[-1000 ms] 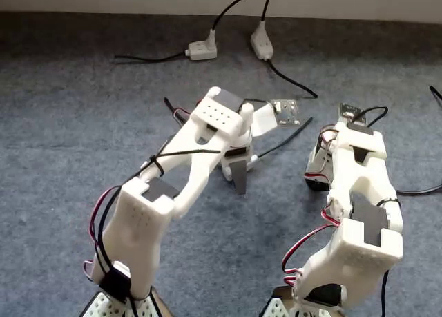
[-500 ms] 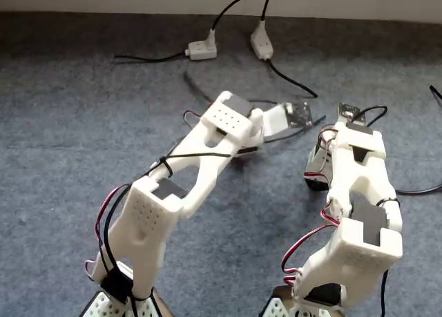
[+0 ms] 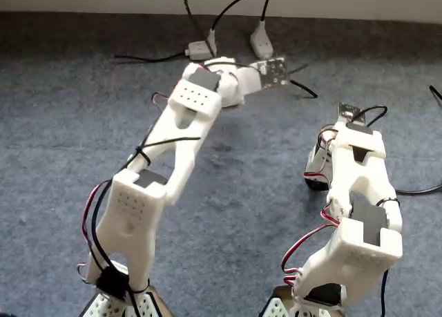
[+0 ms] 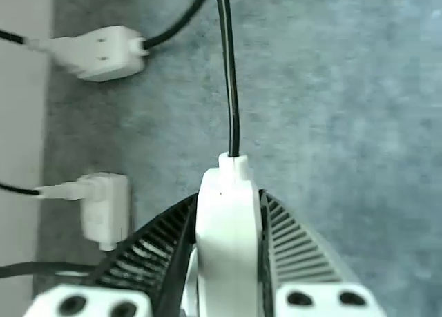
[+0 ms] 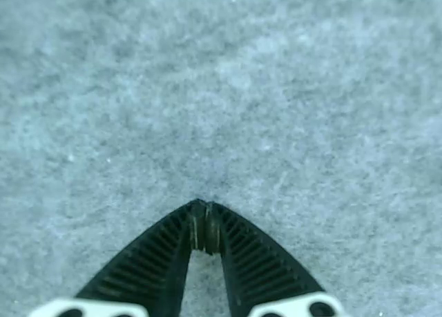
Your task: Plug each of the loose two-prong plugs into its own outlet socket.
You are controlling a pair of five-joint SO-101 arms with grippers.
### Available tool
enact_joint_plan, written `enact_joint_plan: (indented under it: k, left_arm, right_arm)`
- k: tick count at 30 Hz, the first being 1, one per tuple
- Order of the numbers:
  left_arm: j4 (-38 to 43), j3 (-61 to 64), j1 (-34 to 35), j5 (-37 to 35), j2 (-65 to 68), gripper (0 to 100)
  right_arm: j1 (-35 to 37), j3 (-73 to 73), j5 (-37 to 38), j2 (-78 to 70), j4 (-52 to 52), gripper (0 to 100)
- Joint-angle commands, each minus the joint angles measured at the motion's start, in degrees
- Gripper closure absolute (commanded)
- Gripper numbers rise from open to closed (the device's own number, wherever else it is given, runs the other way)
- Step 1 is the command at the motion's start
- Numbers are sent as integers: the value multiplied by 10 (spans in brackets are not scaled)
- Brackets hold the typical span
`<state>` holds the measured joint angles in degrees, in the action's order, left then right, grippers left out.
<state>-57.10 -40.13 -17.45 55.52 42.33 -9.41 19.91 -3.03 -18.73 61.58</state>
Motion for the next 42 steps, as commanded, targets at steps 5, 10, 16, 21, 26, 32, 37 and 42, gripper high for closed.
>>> enact_joint_plan:
  k: [5,10,16,21,26,32,37,42]
  left_arm:
    - [287,-29,86,80,60,916]
    - [301,-76,105,85,109,912]
    - [226,-186,131,95,150,909]
    - [107,-257,152,141,158,841]
    - [53,-328,163,142,160,832]
    - [6,-341,160,142,161,832]
    - [0,-342,156,142,158,835]
    - [-13,-405,165,138,156,835]
  right_arm:
    - [2,0,-2,0,-10,989]
    - [2,0,-2,0,-10,989]
    - [2,0,-2,0,-10,989]
    - [2,0,-2,0,-10,989]
    - [2,0,-2,0,-11,989]
    - [2,0,-2,0,-11,989]
    - [2,0,-2,0,-11,989]
    - [2,0,-2,0,-11,989]
